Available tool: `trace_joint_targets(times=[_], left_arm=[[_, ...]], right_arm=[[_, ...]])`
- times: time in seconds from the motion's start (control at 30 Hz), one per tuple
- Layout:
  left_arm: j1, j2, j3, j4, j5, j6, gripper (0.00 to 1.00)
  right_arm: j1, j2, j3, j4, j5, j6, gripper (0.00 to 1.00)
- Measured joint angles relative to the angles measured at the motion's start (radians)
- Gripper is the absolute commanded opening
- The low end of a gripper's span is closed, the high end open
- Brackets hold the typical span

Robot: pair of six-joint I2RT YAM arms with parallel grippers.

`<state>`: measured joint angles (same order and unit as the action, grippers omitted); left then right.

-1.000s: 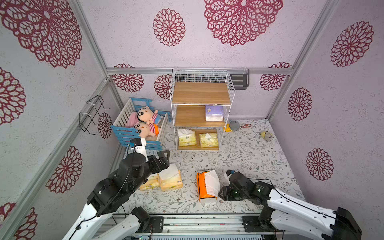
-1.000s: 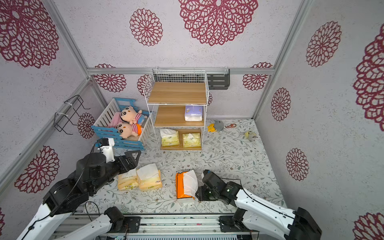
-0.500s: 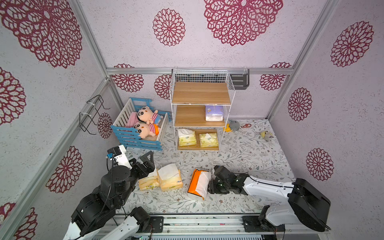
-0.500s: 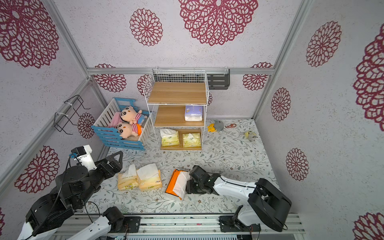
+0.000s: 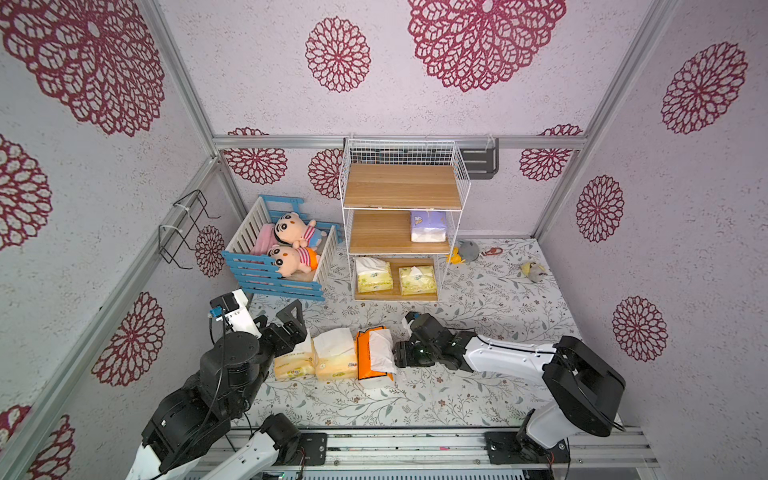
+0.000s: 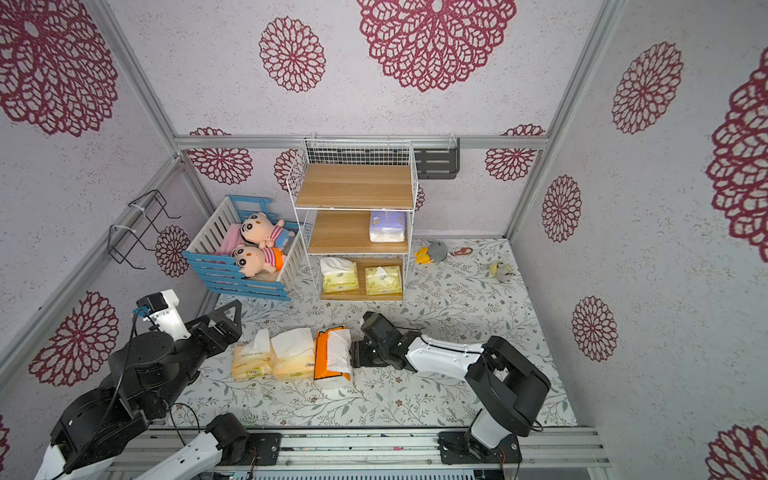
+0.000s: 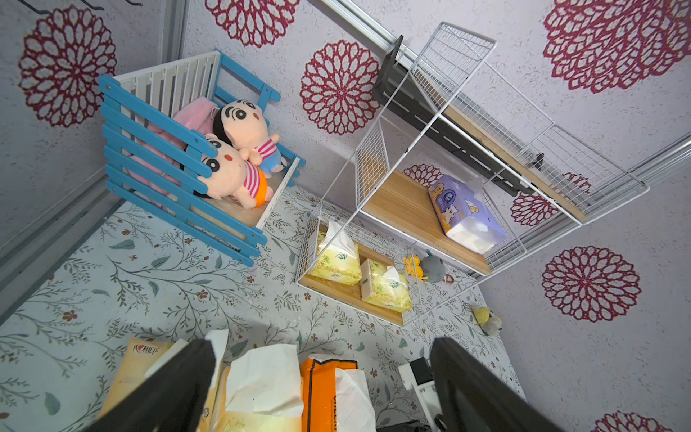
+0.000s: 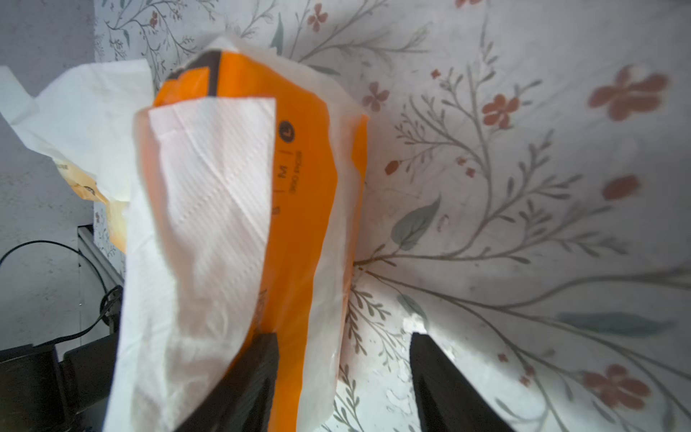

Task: Remove the tissue boxes from the shelf
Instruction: Move the box of tissues to the center of the board.

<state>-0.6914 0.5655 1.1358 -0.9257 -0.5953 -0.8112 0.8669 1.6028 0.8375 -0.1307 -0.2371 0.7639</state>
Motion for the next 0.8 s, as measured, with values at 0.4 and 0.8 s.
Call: trace_joint_targets(times=[0.4,0.8], left_arm=[[0.0,-0.002,0.01,-0.008,-0.015,-0.005,0.97],[0.0,0.132,0.111,0.009,0.044,0.043,0.97]], right_arm=[[0.034,0.151,0.089,0.1,-0.027,0.041,0.68],[0.023,0.021,0.185,-0.129,0.22,-0.055,0.99]])
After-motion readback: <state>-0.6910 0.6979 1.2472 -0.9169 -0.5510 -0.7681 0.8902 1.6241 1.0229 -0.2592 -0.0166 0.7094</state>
